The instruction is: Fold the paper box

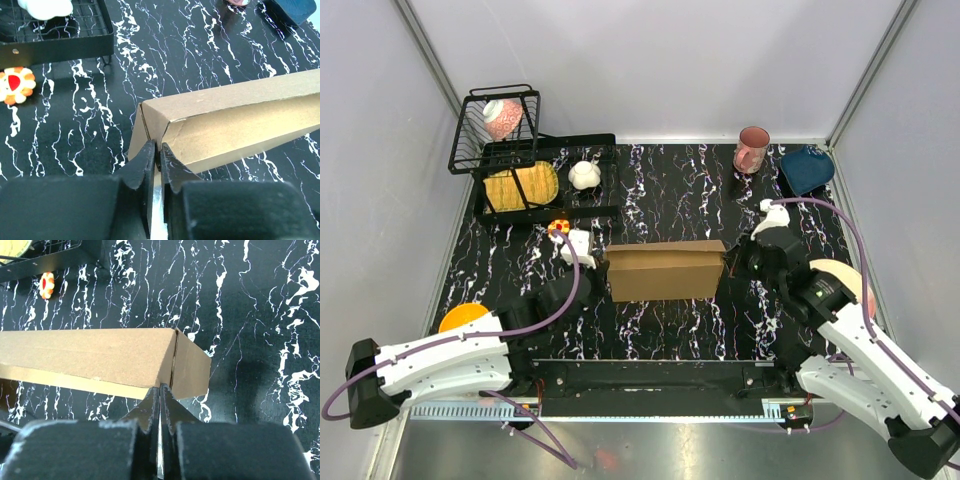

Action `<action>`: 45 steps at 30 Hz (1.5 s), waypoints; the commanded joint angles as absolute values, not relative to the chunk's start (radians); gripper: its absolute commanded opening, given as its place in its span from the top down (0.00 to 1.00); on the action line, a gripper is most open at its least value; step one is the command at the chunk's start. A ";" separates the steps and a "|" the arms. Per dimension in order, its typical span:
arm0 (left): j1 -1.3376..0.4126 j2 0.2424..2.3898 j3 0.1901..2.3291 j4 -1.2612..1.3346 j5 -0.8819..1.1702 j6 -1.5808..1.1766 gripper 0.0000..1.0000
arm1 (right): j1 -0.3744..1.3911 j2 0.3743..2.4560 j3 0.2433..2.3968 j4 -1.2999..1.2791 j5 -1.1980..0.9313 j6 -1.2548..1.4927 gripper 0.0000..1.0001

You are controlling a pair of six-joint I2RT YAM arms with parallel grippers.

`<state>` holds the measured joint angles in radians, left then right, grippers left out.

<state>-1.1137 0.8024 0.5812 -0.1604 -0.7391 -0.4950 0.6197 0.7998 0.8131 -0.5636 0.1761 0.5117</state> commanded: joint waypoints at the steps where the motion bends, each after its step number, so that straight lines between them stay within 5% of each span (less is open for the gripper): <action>1: -1.123 0.781 0.566 -0.268 -0.703 -0.518 0.82 | 0.624 0.891 0.784 -0.690 0.199 0.571 1.00; 6: -1.123 0.729 0.581 -0.296 -0.703 -0.520 0.63 | 0.626 0.891 0.769 -0.684 0.204 0.584 1.00; 18: -1.123 0.539 0.581 -0.281 -0.710 -0.506 0.54 | 0.626 0.890 0.805 -0.699 0.209 0.578 1.00; 45: -1.117 0.730 0.661 -0.172 -0.710 -0.396 0.65 | 0.626 0.907 0.804 -0.677 0.166 0.581 1.00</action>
